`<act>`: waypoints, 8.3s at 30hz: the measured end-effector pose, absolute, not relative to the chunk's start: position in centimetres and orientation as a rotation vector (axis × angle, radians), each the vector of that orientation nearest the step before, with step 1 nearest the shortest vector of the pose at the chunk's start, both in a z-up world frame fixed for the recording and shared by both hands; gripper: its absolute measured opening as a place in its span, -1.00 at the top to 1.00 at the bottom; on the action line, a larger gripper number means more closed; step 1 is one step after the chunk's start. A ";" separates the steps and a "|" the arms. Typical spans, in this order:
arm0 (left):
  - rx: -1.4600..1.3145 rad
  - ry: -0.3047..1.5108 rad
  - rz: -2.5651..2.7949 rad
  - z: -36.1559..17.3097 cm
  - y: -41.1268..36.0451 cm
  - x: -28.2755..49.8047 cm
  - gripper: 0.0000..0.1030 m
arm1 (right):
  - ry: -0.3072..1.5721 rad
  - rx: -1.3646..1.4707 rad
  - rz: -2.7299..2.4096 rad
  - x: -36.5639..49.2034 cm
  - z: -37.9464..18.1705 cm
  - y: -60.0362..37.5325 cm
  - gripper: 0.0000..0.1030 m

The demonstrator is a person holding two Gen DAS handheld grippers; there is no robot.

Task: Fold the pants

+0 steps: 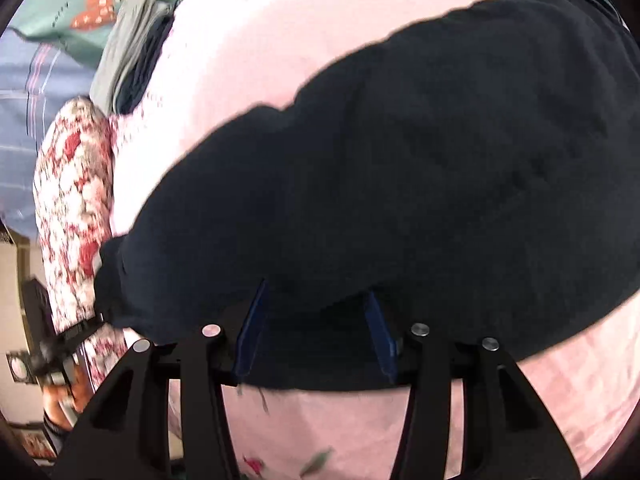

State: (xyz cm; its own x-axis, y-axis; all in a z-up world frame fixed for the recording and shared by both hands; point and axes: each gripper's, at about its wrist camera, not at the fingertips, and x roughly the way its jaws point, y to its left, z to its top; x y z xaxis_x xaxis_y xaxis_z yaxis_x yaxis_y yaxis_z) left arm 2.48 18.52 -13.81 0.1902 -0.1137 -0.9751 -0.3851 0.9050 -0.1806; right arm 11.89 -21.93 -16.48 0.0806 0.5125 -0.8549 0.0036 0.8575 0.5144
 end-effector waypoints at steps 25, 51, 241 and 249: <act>-0.242 1.453 0.284 -15.0 18.4 1.3 0.13 | 1.582 0.359 0.441 5.2 -16.1 -23.9 0.60; -0.097 1.313 0.117 -17.6 7.8 2.6 -0.69 | 1.161 0.229 -0.133 16.0 -14.7 -36.5 0.79; -0.156 1.346 0.291 -15.8 12.2 4.2 -0.90 | 1.228 0.448 -0.010 12.4 -15.1 -45.7 -0.16; -0.111 1.380 0.244 -17.8 10.8 4.1 -0.85 | 1.219 0.369 -0.033 12.5 -15.1 -42.7 0.63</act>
State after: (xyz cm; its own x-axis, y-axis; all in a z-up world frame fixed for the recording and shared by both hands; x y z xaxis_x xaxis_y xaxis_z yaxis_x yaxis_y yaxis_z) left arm 4.14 10.78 -17.77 0.1697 0.1068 -0.9797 -0.2359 0.9696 0.0648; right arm 12.47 -42.74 -15.09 0.3519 0.1712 -0.9202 0.2205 0.9403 0.2593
